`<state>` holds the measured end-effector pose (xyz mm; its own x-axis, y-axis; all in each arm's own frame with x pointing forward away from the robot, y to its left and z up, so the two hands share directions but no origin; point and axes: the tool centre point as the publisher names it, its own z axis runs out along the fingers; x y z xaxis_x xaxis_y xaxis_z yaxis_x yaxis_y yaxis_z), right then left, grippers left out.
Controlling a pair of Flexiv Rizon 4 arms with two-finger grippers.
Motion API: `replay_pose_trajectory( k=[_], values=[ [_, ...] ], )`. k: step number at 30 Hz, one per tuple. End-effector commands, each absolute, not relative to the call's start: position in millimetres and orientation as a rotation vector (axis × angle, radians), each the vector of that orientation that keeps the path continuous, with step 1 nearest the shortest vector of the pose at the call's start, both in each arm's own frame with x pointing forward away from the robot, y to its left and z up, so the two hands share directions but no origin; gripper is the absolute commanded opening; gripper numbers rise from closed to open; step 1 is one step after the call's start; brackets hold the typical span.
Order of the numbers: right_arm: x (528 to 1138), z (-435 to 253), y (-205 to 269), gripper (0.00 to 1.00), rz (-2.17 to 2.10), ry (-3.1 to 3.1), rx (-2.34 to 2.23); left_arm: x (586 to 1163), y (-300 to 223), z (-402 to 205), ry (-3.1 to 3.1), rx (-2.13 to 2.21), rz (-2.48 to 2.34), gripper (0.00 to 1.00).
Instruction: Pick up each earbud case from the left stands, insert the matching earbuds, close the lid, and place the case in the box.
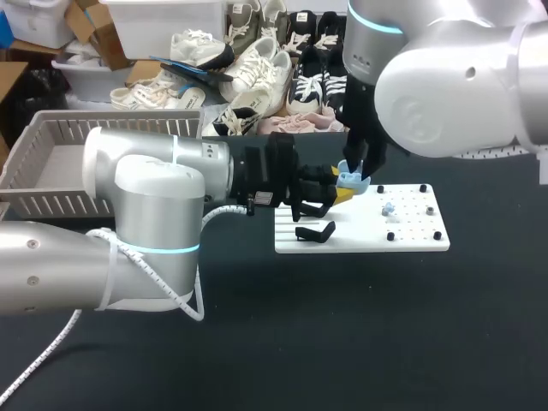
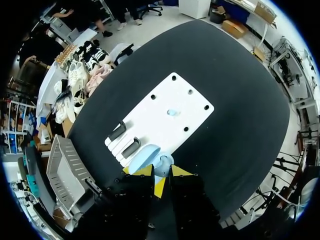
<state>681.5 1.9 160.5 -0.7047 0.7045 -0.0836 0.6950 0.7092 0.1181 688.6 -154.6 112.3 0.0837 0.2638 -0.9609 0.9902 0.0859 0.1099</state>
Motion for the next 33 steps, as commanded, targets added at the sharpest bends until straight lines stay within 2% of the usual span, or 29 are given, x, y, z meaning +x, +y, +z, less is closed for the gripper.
replay_pose_trajectory(
  k=[1,16,18,20,24,33],
  values=[
    [682.7,158.5,1.3,0.0,0.115,2.793,1.152,688.1,-154.2,112.0,1.368,1.363,-0.925,0.0],
    [681.8,154.3,0.0,0.0,0.122,2.806,1.157,688.1,-154.2,112.0,1.368,1.363,-0.925,0.0],
    [681.6,154.7,-0.3,0.13,0.124,2.805,1.156,688.1,-154.2,112.0,1.368,1.363,-0.925,0.0],
    [681.4,155.2,-0.5,0.16,0.127,2.804,1.155,688.1,-154.2,112.0,1.368,1.363,-0.925,0.0],
    [681.2,155.5,-0.4,0.29,0.131,2.803,1.153,688.1,-154.2,112.0,1.368,1.363,-0.925,0.0],
    [674.7,158.4,-0.2,0.28,0.143,2.804,1.146,688.1,-154.2,112.0,1.368,1.363,-0.925,0.0]
  ],
)
